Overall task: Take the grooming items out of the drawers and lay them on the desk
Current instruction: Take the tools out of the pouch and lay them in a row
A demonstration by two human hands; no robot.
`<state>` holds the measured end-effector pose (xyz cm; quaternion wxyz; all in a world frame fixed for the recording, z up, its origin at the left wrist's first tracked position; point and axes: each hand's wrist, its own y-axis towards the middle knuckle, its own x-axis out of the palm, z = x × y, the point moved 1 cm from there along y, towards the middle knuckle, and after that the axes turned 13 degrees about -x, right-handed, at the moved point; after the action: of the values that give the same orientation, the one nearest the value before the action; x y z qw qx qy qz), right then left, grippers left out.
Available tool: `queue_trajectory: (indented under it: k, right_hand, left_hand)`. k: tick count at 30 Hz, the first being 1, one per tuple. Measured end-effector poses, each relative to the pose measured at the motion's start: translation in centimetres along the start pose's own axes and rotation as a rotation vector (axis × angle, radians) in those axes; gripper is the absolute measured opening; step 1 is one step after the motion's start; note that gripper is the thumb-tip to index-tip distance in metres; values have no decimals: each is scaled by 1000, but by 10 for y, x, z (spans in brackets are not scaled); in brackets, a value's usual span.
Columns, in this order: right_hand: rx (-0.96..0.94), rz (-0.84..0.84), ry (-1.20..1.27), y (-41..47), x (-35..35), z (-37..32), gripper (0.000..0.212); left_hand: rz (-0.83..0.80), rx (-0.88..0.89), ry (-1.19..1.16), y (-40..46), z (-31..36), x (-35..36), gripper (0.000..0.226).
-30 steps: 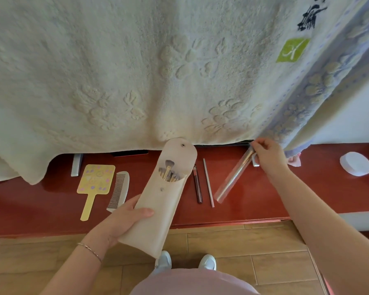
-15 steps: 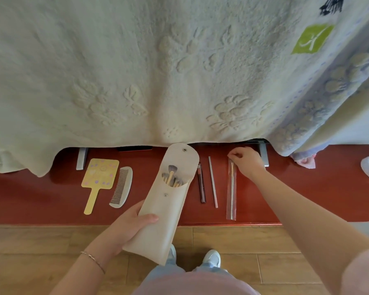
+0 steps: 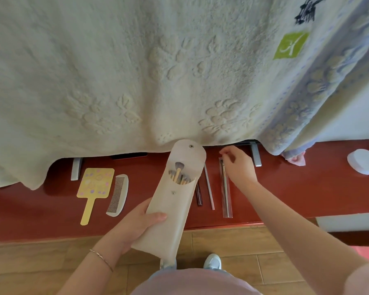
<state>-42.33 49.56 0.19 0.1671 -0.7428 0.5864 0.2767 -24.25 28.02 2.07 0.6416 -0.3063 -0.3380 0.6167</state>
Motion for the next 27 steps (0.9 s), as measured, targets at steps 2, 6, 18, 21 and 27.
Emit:
queue_trajectory:
  k: [2,6,18,21,27]
  right_hand:
    - [-52,71,99,-20,-1,-24,10]
    - [-66,-133,123,-53,11,-50,14]
    - [243,54,367,-47,-5,-53,2]
    - [308,194,457,-32,-16,-41,2]
    - [321,435,592,-1,-57,-7,12]
  left_hand:
    - [-15,-1,64,3,4,2,64]
    - [-40,-20,175,6,11,4,60]
    - [-105,0,199,9,13,4,62]
    - [-89,-26,176,9,8,-1,64]
    - [49,-36,86,11,-4,-13,66]
